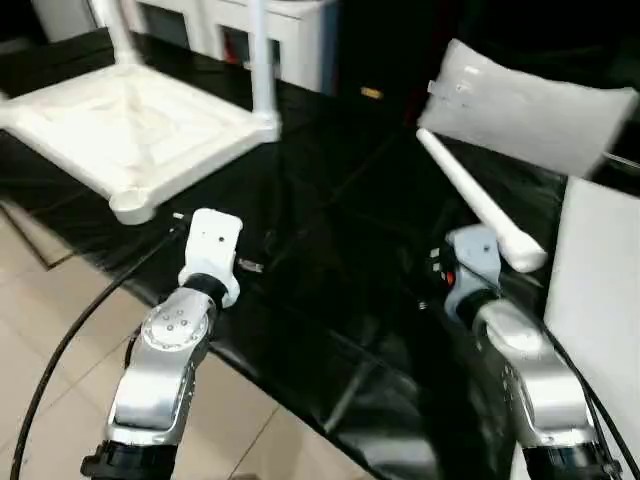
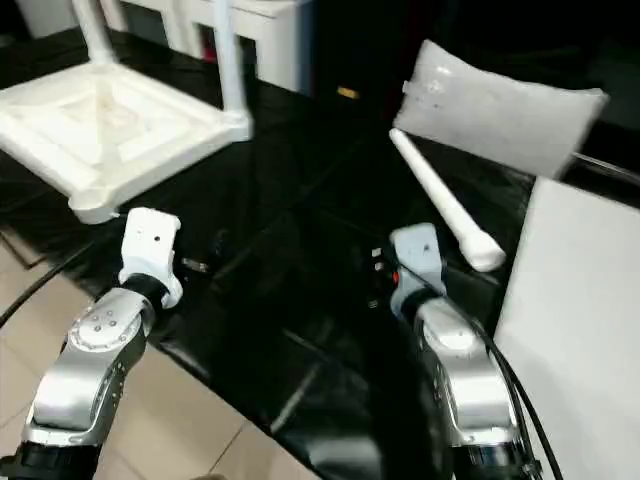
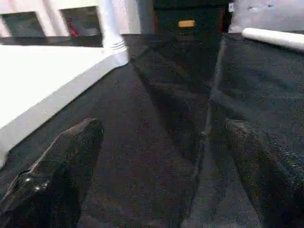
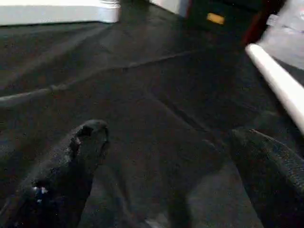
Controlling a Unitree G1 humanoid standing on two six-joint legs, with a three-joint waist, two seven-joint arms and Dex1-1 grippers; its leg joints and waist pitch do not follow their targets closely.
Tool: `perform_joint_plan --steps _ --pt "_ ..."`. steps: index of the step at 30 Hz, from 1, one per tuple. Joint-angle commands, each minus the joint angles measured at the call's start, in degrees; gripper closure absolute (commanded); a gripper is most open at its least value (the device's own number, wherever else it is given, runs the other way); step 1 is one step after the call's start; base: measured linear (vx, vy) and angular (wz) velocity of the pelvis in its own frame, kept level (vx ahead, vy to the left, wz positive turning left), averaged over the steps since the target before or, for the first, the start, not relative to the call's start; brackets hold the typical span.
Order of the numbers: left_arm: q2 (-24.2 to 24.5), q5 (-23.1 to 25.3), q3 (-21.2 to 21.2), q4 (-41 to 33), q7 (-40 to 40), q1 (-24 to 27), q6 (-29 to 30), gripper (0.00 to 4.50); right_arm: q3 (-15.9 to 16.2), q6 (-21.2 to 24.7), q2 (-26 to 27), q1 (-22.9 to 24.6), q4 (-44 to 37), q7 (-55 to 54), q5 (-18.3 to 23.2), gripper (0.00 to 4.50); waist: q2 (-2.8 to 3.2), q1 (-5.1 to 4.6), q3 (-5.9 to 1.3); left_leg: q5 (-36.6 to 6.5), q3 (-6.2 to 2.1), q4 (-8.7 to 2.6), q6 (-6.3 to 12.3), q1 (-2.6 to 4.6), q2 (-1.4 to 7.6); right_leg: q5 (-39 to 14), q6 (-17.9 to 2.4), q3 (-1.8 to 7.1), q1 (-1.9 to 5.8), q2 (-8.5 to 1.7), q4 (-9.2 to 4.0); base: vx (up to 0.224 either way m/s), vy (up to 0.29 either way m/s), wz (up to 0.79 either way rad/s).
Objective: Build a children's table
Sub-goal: Move to table
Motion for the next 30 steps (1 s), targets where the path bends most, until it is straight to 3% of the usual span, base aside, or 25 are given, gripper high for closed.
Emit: perform_joint_plan --steps 1,2,3,4,5,6,7,8,9,10,11,12,13,14,15,16,17,18,19,20,21,24,26,28,30 --pt "0.7 -0.1 0.3 -0.3 -0.4 -0.4 -0.1 0.07 -0.3 -0.4 0.6 -0.7 -0.8 -0.3 0.4 0.0 0.87 0.18 -2.52 -21.1 -1.5 -4.82 2.26 4.88 6.9 -35.8 -7.1 3.74 0.14 -5.39 -6.89 0.072 -0.007 0.39" --pt "0.7 -0.1 0.3 -0.4 -0.5 -0.3 -0.1 0.07 -0.5 -0.5 0.7 -0.7 -0.6 -0.4 0.4 0.0 1.15 -0.99 -1.78 -25.9 -2.78 -6.82 1.17 4.91 8.36 -28.7 -7.7 3.08 -0.24 -3.53 -4.94 0.072 -0.007 0.39" --pt "0.8 -0.1 0.3 -0.4 -0.6 -0.3 -0.1 0.07 -0.5 -0.5 0.6 -0.8 -0.5 -0.4 0.3 0.0 1.5 -2.09 -2.13 -31.0 -5.38 -9.72 0.62 7.14 10.88 -10.3 -7.4 3.24 -1.74 -2.22 1.0 0.107 -0.006 0.14" --pt "0.8 -0.2 0.3 -0.4 -0.6 -0.3 0.0 0.07 -0.5 -0.5 0.6 -0.8 -0.4 -0.4 0.2 0.0 1.47 -2.16 -2.3 -29.0 -5.72 -9.68 1.89 7.46 10.67 -6.8 -6.9 3.56 -2.2 -2.47 1.8 0.123 -0.007 0.08" --pt "0.9 -0.2 0.3 -0.4 -0.6 -0.3 0.0 0.07 -0.5 -0.6 0.6 -0.8 -0.4 -0.4 0.2 0.0 0.56 -2.12 -2.05 -24.7 -4.19 -8.82 5.71 6.76 8.8 -3.5 -7.5 4.77 -2.05 -3.75 0.56 0.123 -0.007 0.08" --pt "0.9 -0.2 0.3 -0.4 -0.6 -0.3 0.0 0.07 -0.5 -0.6 0.6 -0.8 -0.4 -0.4 0.2 0.0 -0.25 -1.72 -2.11 -21.6 -2.24 -7.62 6.73 4.89 6.64 -2.3 -9.5 6.33 -0.15 -5.22 -1.35 0.112 -0.034 0.07" --pt "0.9 -0.2 0.3 -0.4 -0.7 -0.3 0.0 0.07 -0.5 -0.6 0.5 -0.7 -0.4 -0.4 0.3 0.0 -1.6 0.19 -3.42 -10.0 0.65 -2.05 8.66 -0.67 2.15 -4.7 -13.8 10.48 7.04 -8.69 -3.62 0.131 -0.029 0.04" --pt "0.9 -0.2 0.3 -0.4 -0.7 -0.3 0.0 0.07 -0.5 -0.6 0.5 -0.7 -0.4 -0.4 0.3 0.0 -1.56 1.6 -3.93 -5.8 0.53 0.96 9.01 -1.9 2.17 -7.3 -15.9 12.54 8.54 -11.18 -5.04 0.131 -0.029 0.04" --pt "1.0 -0.2 0.3 -0.3 -0.7 -0.3 0.0 0.07 -0.4 -0.7 0.5 -0.7 -0.4 -0.4 0.3 0.0 -1.34 2.69 -4.07 -0.4 -0.57 3.86 7.48 -5.18 2.96 -5.2 -18.4 13.63 10.12 -12.23 -4.78 0.137 -0.015 -0.03" --pt "1.2 -0.4 0.3 -0.3 -0.8 -0.3 0.0 0.07 -0.2 -0.9 0.6 -0.6 -0.6 -0.3 0.3 0.0 -0.86 2.66 -3.78 4.1 -1.06 3.11 5.55 -6.33 3.74 -1.7 -18.8 10.81 9.11 -10.02 -3.91 0.109 -0.009 -0.09" --pt "1.2 -0.4 0.3 -0.3 -0.8 -0.3 0.0 0.07 -0.2 -0.9 0.6 -0.6 -0.6 -0.3 0.3 0.0 -0.55 2.49 -3.97 6.9 -0.82 1.45 5.27 -6.18 3.82 -0.9 -18.0 8.76 8.55 -7.71 -3.31 0.109 -0.009 -0.09" --pt "1.4 -0.5 0.1 -0.3 -1.1 -0.3 0.0 0.07 -0.3 -0.2 0.8 -0.6 -0.7 -0.3 0.6 0.0 1.32 2.01 -4.23 11.9 -0.11 -2.58 6.06 -4.05 4.28 -2.6 -14.5 4.97 6.82 -3.23 -2.48 0.107 0.028 -0.05" --pt "1.5 -0.5 0.0 -0.3 -1.3 -0.3 0.1 0.07 -0.4 0.0 0.9 -0.6 -0.6 -0.4 0.7 0.0 3.94 -0.63 -4.45 9.7 -4.27 -5.17 7.53 5.16 11.28 -7.1 -6.6 3.77 -1.16 0.91 3.52 0.135 0.056 -0.22" --pt "1.6 -0.5 -0.3 -0.4 -1.7 -0.3 0.1 0.07 -0.5 0.5 0.9 -0.6 -0.7 -0.7 0.6 0.0 4.24 -1.59 -4.93 8.4 -5.26 -5.54 6.41 8.45 14.92 -10.7 -4.2 4.66 -4.52 0.11 6.01 0.135 0.056 -0.22" --pt "1.7 -0.5 -0.4 -0.5 -1.8 -0.3 0.2 0.07 -0.6 0.1 0.9 -0.6 -0.6 -0.8 0.6 0.0 2.61 -0.3 -4.19 1.6 -2.45 -6.88 1.39 7.31 15.88 -7.4 1.1 4.75 -5.85 -1.59 9.01 0.116 0.057 -0.47" --pt "1.7 -0.5 -0.5 -0.5 -2.0 -0.2 0.3 0.07 -0.8 -0.2 1.0 -0.6 -0.6 -0.9 0.8 0.0 2.09 -0.13 -3.64 -2.5 -0.54 -7.95 0.1 6.75 15.63 -5.8 1.2 4.44 -5.95 -1.79 9.16 0.073 0.026 -0.48" --pt "2.0 -0.3 -1.1 -0.6 -2.6 -0.1 0.4 0.07 -0.8 -0.8 1.0 -0.5 -0.7 -0.9 0.8 0.0 0.95 -0.56 -3.09 -6.1 -1.64 -7.84 8.71 4.06 10.91 -0.9 1.3 5.09 -3.77 -2.73 5.96 0.073 0.026 -0.48" --pt "2.2 -0.3 -1.6 -0.5 -3.2 0.1 0.3 0.07 -0.7 -1.0 0.9 -0.4 -0.7 -0.9 0.7 0.0 -0.4 0.03 -3.36 -8.7 0.82 -5.4 9.42 3.37 7.53 2.2 0.2 6.67 -3.24 -3.78 1.74 0.072 -0.037 -0.15" --pt "2.4 -0.3 -2.0 -0.5 -3.5 0.2 0.2 0.07 -0.7 -1.1 0.9 -0.4 -0.7 -0.8 0.5 0.0 -2.62 1.56 -4.26 -8.0 3.85 -0.78 8.47 -0.43 1.86 3.4 -3.0 11.39 1.67 -6.65 -0.94 0.075 -0.069 0.04" --pt "2.5 -0.3 -2.3 -0.5 -3.7 0.3 0.3 0.07 -0.6 -1.1 0.9 -0.3 -0.7 -0.8 0.4 0.0 -2.65 2.13 -3.94 -3.3 2.18 0.31 7.67 -2.74 2.31 3.4 -4.1 12.87 3.62 -9.27 -1.93 0.075 -0.069 0.04" --pt "2.5 -0.3 -2.4 -0.4 -3.7 0.3 0.4 0.07 -0.6 -1.0 1.0 -0.3 -0.7 -0.9 0.3 0.0 -1.64 2.18 -4.9 12.1 0.46 -2.02 3.46 -3.83 3.21 26.4 -4.6 10.07 3.57 -6.25 2.55 0.071 -0.069 -0.14" --pt "2.6 -0.4 -2.3 -0.2 -3.5 0.2 0.5 0.07 -0.5 -0.9 1.3 -0.3 -0.6 -1.3 0.1 0.0 -0.36 1.09 -5.57 22.7 -0.04 -1.77 0.32 -1.74 3.31 47.6 -6.8 8.31 1.84 -2.26 4.45 0.038 -0.036 -0.09" --pt "2.6 -0.6 -2.4 -0.2 -3.9 0.1 0.6 0.07 -0.5 -0.8 1.3 -0.4 -0.6 -1.6 0.0 0.0 -0.11 1.05 -5.22 19.0 -0.08 -2.24 -0.89 -1.13 3.89 41.2 -8.5 8.14 1.41 -2.24 3.47 0.0 0.0 0.0" --pt "3.0 -1.3 -2.6 -0.6 -5.4 0.1 1.4 0.07 -1.0 -0.7 1.2 -1.0 -0.5 -2.3 0.0 0.0 0.32 0.94 -4.11 6.1 -0.25 -3.82 -2.84 -0.48 5.51 18.6 -11.8 8.05 0.78 -3.02 1.52 -0.028 0.011 0.0" --pt "3.4 -2.8 -2.8 -1.4 -7.1 0.4 4.0 0.07 -1.6 -0.7 0.7 -2.1 0.0 -2.8 -0.5 0.0 0.35 0.81 -3.61 -1.9 -0.13 -4.69 -3.49 -0.1 6.08 5.5 -12.9 8.2 0.67 -3.5 0.61 -0.056 0.028 0.0"
